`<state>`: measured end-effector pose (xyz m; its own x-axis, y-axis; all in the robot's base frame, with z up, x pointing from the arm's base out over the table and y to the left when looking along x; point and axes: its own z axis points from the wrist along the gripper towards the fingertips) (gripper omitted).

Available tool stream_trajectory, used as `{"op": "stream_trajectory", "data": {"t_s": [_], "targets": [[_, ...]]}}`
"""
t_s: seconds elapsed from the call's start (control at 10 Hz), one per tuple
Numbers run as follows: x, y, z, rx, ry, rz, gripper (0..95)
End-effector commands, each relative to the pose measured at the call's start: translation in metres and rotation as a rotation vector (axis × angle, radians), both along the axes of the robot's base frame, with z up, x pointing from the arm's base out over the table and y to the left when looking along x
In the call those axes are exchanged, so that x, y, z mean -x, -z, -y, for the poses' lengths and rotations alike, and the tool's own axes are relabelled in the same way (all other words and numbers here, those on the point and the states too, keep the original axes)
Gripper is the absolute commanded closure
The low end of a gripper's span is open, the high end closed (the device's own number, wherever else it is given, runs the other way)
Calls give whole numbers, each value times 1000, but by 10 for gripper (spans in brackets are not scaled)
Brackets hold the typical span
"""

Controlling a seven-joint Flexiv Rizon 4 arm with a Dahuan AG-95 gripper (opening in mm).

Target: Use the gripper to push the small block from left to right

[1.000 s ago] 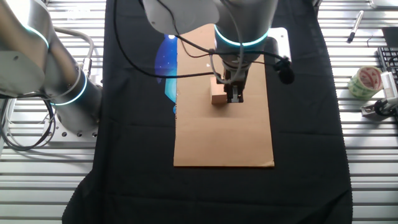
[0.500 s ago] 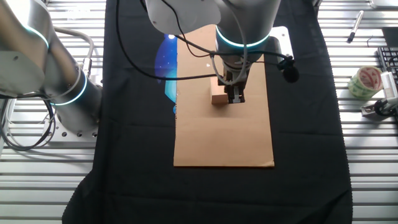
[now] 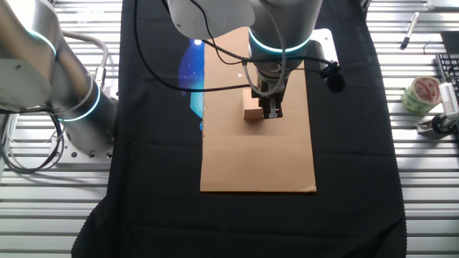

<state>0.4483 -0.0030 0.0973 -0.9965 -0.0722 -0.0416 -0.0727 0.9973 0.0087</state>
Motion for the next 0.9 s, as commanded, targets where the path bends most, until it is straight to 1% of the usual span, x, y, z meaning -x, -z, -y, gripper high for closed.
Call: {"op": "stream_trajectory", "data": {"t_s": [0.1,0.4,0.6,0.9], "targets": [[0,0,0,13,2,-20,950],[0,0,0,32,-5,-21,950],[0,0,0,34,5,-12,950],[0,0,0,31,19,-7,950]]}}
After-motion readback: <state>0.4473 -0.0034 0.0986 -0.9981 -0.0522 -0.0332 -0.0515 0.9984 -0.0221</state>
